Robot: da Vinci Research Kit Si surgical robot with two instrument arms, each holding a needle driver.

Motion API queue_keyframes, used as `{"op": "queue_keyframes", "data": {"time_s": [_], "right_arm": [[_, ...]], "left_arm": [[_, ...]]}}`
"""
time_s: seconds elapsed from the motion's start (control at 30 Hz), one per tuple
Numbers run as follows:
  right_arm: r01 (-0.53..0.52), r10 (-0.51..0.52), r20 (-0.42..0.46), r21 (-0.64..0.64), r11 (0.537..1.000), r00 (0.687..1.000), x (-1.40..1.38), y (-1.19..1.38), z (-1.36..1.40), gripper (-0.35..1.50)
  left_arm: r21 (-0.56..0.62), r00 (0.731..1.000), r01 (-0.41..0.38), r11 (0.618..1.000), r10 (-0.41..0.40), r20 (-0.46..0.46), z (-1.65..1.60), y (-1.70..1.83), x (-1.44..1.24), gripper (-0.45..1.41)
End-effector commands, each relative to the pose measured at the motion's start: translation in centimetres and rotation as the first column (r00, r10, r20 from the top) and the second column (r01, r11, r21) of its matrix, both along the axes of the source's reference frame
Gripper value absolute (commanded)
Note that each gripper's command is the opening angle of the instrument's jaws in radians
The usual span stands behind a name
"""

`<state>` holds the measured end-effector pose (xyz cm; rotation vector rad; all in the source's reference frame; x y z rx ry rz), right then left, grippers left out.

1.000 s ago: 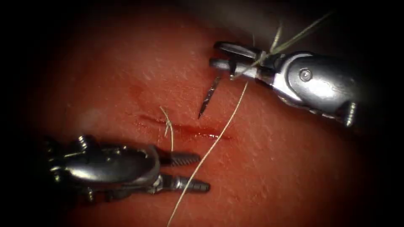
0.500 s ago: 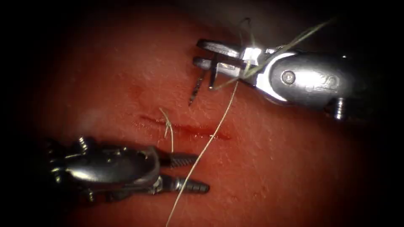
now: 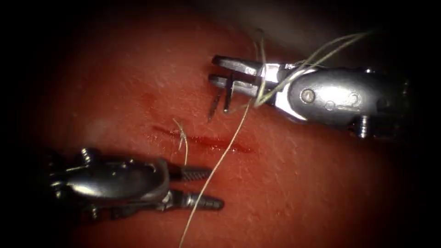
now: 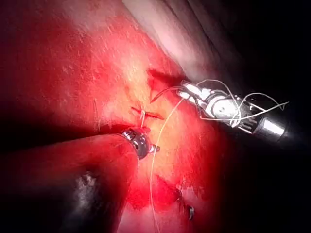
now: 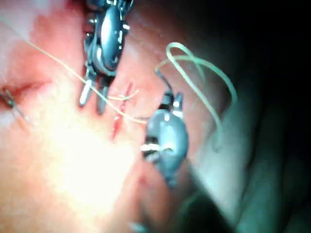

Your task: Wound Closure

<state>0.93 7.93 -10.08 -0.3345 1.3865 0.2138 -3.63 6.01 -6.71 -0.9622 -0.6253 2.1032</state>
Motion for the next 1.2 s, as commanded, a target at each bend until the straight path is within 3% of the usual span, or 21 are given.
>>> {"op": "queue_keyframes", "data": {"time_s": [0.03, 0.87, 1.2], "right_arm": [[0.0, 0.0, -0.002, -0.003, 1.0, 1.0, 0.06, 0.03, 0.04, -0.35], [-0.007, 0.007, 0.027, -0.024, 1.0, 1.0, 0.21, -0.16, 0.24, -0.35], [0.023, -0.018, 0.07, -0.073, 0.997, 0.997, 0.4, -0.48, 0.58, -0.35]], "left_arm": [[0.001, 1.0, 0.0, 1.0, 0.0, 0.0, 0.06, -0.04, -0.04, 0.46], [0.003, 1.0, -0.004, 1.0, 0.004, -0.001, 0.05, -0.03, -0.01, 0.46], [0.001, 1.0, -0.01, 1.0, 0.01, 0.002, 0.05, 0.0, 0.02, 0.47]]}}
